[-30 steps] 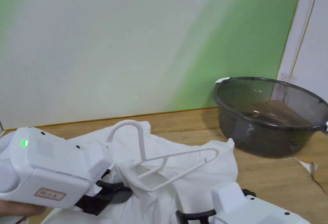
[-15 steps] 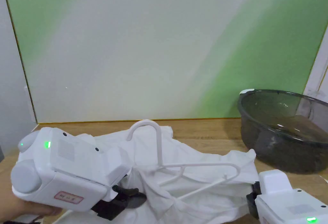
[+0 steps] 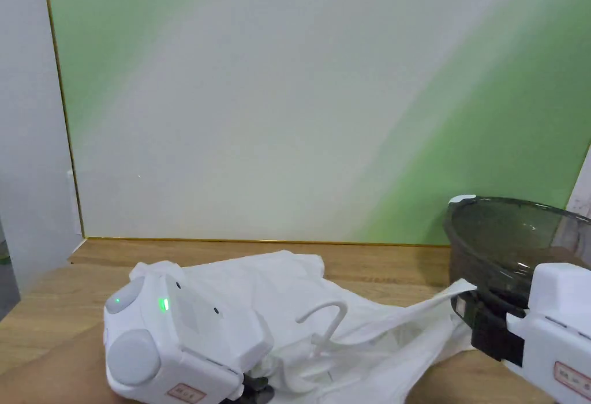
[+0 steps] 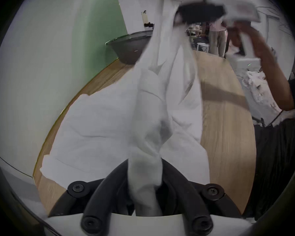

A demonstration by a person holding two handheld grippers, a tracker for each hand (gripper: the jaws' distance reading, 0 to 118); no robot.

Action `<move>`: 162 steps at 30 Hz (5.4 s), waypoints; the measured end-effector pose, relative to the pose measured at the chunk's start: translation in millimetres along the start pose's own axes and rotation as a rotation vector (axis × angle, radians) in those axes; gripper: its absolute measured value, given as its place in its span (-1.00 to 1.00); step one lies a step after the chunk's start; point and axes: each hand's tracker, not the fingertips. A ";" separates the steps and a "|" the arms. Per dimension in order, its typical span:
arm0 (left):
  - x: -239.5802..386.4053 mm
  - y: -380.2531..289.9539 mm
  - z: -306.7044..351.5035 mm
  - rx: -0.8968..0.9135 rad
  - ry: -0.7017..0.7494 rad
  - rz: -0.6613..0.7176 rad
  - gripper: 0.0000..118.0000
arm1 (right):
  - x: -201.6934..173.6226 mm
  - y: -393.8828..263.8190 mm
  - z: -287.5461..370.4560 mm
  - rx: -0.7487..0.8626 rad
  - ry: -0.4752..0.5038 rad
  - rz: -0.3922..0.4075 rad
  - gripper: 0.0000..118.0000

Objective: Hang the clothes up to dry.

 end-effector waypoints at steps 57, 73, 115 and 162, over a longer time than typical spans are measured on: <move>-3.2 -52.2 24.1 0.218 -0.026 0.023 0.63 | -16.7 -56.8 -179.7 -0.548 1.191 0.469 -0.79; 54.8 -93.9 61.5 0.649 0.734 0.645 0.64 | 29.6 -91.0 -66.9 -0.221 0.304 -0.251 -0.82; 166.4 175.8 64.5 0.882 -0.924 -0.130 -1.00 | 64.6 -9.2 343.3 0.174 0.117 -0.258 -0.87; 405.0 470.0 163.3 1.417 -0.737 -0.213 -1.00 | 71.6 192.7 666.6 0.232 -1.107 -0.357 -0.87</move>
